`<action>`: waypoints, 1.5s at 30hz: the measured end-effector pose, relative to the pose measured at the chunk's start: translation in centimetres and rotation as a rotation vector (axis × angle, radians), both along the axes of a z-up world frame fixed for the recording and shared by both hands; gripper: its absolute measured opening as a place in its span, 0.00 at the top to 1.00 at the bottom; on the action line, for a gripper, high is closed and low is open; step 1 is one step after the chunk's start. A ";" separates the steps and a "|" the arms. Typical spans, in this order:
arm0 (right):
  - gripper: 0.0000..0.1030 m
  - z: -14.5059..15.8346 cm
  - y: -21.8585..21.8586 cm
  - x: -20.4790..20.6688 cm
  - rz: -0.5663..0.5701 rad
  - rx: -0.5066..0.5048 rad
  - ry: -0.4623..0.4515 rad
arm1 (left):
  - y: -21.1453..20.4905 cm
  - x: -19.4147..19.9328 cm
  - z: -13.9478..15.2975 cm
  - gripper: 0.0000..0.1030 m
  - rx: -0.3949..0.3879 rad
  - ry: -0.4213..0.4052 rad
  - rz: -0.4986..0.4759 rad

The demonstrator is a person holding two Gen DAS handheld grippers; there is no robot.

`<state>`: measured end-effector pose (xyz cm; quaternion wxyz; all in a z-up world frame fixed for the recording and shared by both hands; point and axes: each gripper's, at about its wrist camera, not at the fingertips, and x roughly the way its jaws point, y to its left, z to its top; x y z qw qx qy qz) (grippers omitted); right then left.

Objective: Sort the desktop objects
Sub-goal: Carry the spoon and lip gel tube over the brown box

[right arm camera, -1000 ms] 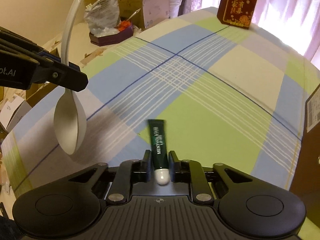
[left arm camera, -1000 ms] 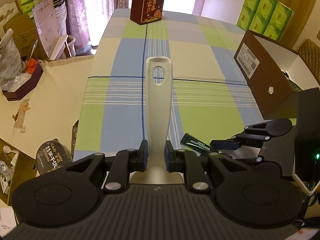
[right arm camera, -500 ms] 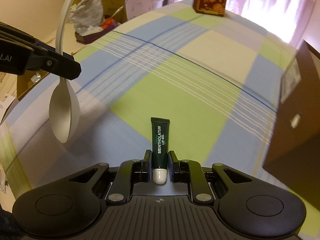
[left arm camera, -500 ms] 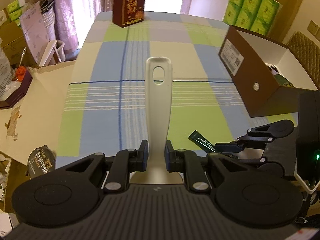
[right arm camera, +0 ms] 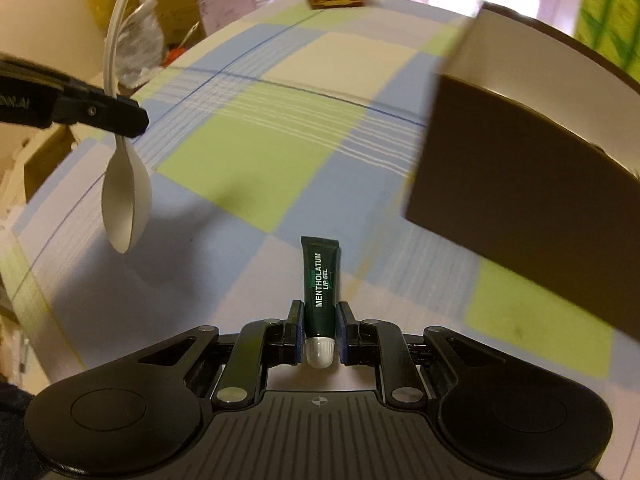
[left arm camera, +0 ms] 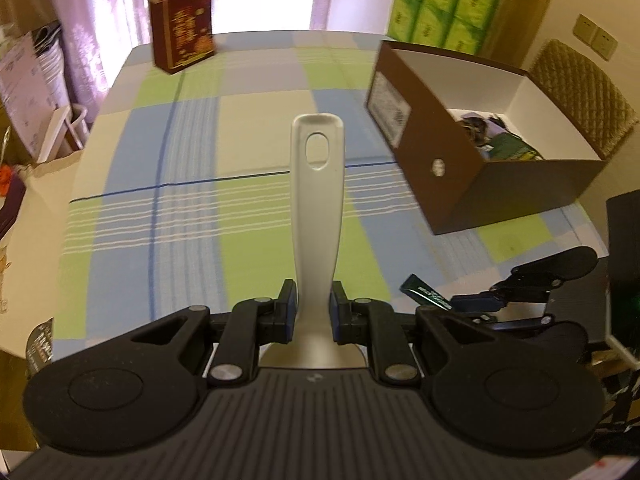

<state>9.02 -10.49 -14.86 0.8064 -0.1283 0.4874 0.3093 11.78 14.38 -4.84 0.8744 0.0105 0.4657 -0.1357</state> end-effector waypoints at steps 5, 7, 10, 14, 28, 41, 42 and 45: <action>0.88 2.0 -3.8 -0.4 -0.043 0.048 0.005 | -2.5 -0.1 0.6 0.87 -0.011 -0.010 -0.040; 0.88 3.0 -5.0 -0.7 -0.054 0.064 0.000 | -3.5 -0.2 1.0 0.87 -0.016 -0.017 -0.055; 0.88 4.6 -6.7 -1.0 -0.070 0.086 -0.015 | -4.9 -0.2 1.7 0.87 -0.024 -0.030 -0.081; 0.88 6.6 -8.8 -1.6 -0.090 0.116 -0.041 | -6.9 0.2 2.8 0.87 -0.044 -0.050 -0.114; 0.88 14.0 -15.9 2.2 -0.193 0.213 -0.197 | -14.1 3.4 8.5 0.87 -0.105 -0.193 -0.255; 0.88 14.3 -20.8 10.9 -0.290 0.141 -0.264 | -19.2 11.3 9.8 0.87 -0.079 -0.257 -0.290; 0.88 13.8 -21.0 11.3 -0.293 0.133 -0.255 | -19.6 12.0 9.3 0.87 -0.076 -0.246 -0.289; 0.88 12.6 -21.6 12.4 -0.302 0.120 -0.231 | -20.5 13.4 7.4 0.87 -0.058 -0.204 -0.284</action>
